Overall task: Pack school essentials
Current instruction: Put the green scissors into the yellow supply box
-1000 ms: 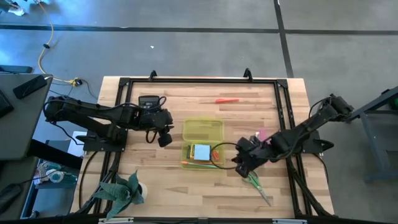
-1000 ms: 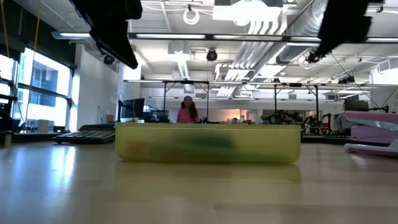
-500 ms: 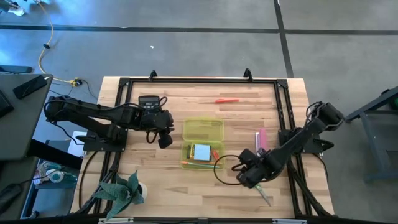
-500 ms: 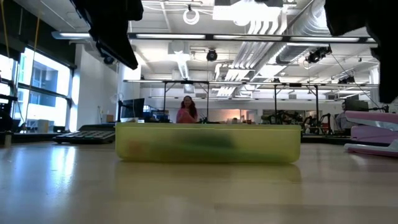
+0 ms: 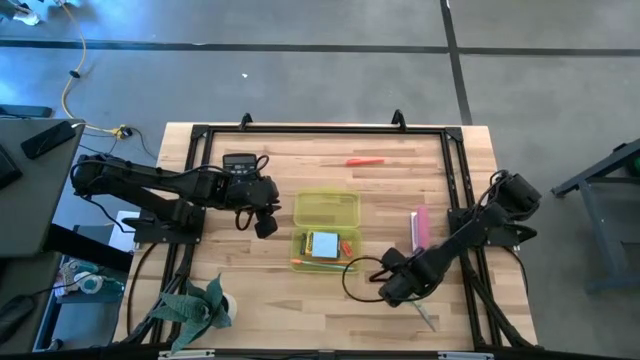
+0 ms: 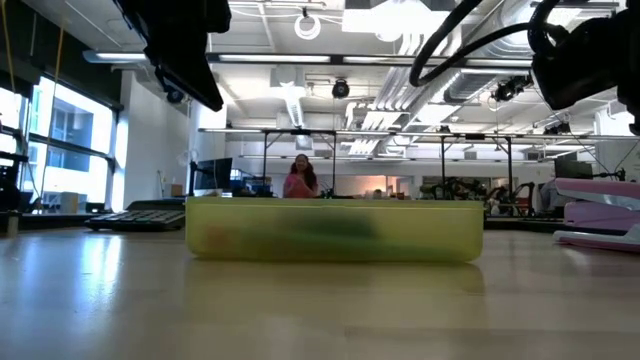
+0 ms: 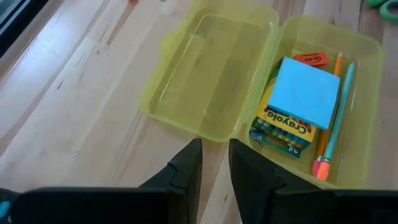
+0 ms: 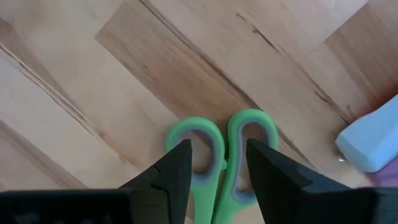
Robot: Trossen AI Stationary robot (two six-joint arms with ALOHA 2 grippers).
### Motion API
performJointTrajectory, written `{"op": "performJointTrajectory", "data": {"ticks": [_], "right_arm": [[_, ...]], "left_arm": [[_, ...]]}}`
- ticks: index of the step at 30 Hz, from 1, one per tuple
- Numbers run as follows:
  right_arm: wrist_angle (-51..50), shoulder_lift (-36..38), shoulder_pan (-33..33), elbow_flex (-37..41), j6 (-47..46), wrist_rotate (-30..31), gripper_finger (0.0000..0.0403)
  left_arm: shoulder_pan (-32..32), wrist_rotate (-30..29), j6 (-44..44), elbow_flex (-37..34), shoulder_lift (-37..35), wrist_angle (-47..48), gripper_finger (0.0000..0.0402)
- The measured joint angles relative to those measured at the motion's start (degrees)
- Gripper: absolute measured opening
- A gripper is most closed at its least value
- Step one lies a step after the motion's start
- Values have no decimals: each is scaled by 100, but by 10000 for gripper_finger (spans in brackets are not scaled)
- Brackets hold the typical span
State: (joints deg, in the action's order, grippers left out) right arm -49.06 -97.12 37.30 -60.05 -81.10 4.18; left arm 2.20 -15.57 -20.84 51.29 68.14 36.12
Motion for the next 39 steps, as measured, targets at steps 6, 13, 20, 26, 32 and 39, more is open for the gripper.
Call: {"op": "performJointTrajectory", "data": {"ticks": [6, 13, 20, 26, 32, 39], "right_arm": [[46, -5, 89, 0, -19, -70, 144], [214, -3, 279, 254, -301, 58, 144], [613, -3, 328, 505, -396, 72, 144], [1020, -3, 323, 739, -407, -8, 144], [1246, 30, 326, 940, -597, -46, 108], [1250, 27, 327, 940, -586, -13, 42]], "left_arm": [[0, 0, 2, 0, 0, 0, 71], [0, 0, 220, 1, 0, 0, 70], [0, 0, 207, 2, 0, 0, 71], [0, -1, 201, 2, 0, -2, 70], [0, 0, 199, 2, 0, -2, 70], [2, 0, 201, 2, 0, -2, 69]]}}
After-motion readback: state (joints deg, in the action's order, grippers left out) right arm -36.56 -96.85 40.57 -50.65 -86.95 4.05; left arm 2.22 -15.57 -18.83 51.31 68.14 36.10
